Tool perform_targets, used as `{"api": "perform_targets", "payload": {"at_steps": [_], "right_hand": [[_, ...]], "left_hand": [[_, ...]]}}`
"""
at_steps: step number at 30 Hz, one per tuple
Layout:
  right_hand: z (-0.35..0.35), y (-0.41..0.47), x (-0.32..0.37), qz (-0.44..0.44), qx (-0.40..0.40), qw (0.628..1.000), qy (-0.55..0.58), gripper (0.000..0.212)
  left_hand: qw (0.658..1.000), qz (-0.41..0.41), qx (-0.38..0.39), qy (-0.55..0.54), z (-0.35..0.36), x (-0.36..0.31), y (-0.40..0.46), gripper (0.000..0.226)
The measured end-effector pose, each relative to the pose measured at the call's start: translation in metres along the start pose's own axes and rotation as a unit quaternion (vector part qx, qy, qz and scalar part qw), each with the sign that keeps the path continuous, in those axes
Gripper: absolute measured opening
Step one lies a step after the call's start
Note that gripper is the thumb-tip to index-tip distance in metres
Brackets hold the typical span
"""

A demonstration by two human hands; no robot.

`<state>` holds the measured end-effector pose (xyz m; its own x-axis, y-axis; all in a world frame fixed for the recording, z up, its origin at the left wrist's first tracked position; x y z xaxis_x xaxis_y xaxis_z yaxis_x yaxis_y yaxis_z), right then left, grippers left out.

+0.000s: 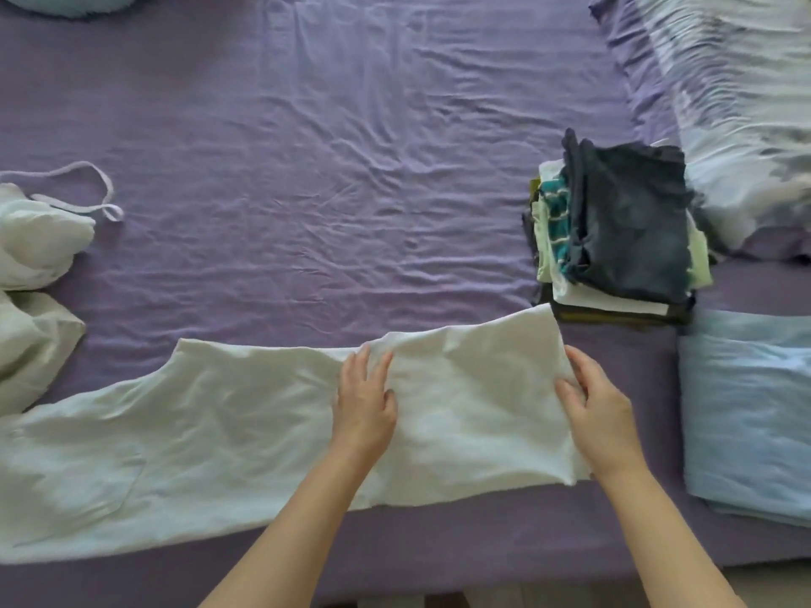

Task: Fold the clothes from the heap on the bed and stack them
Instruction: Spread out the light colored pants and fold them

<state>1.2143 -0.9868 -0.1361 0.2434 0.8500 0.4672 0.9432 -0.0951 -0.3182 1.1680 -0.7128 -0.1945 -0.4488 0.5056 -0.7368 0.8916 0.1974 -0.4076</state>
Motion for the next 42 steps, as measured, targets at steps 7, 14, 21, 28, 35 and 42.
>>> {"api": "perform_targets", "payload": {"at_steps": [7, 14, 21, 28, 35, 42], "right_hand": [[0.036, 0.026, -0.073, 0.064, 0.042, 0.996, -0.046, 0.042], [0.072, 0.044, -0.099, 0.076, 0.066, 0.98, -0.17, 0.046], [0.075, 0.036, -0.114, 0.035, 0.034, 0.976, -0.212, 0.05], [0.064, 0.035, -0.095, -0.006, -0.056, 0.968, -0.246, 0.051], [0.105, 0.059, -0.055, -0.197, 0.109, 0.904, -0.362, 0.064], [0.115, 0.058, -0.059, -0.169, 0.117, 0.887, -0.413, 0.071]], "left_hand": [[0.974, -0.001, 0.137, 0.181, 0.073, 0.016, 0.016, 0.06], [0.938, -0.009, 0.151, 0.313, 0.103, 0.03, 0.017, 0.082], [0.93, 0.023, 0.176, 0.321, 0.108, 0.018, 0.028, 0.092], [0.915, 0.006, 0.221, 0.337, 0.131, 0.005, 0.037, 0.103], [0.915, 0.004, 0.208, 0.345, 0.142, 0.005, 0.036, 0.113], [0.909, 0.074, 0.213, 0.352, 0.158, 0.009, 0.011, 0.098]]}}
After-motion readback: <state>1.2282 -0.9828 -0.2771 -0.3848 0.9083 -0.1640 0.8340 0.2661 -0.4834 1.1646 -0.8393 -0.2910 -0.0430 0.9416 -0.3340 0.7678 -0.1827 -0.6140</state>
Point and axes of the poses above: each hand's wrist, its own y-axis towards the middle knuckle, its own z-axis out of the palm, x = y × z, the point moved 5 cm from there along y, towards the middle knuckle, and after that the axes turned 14 degrees about -y, right-handed, at the moved point
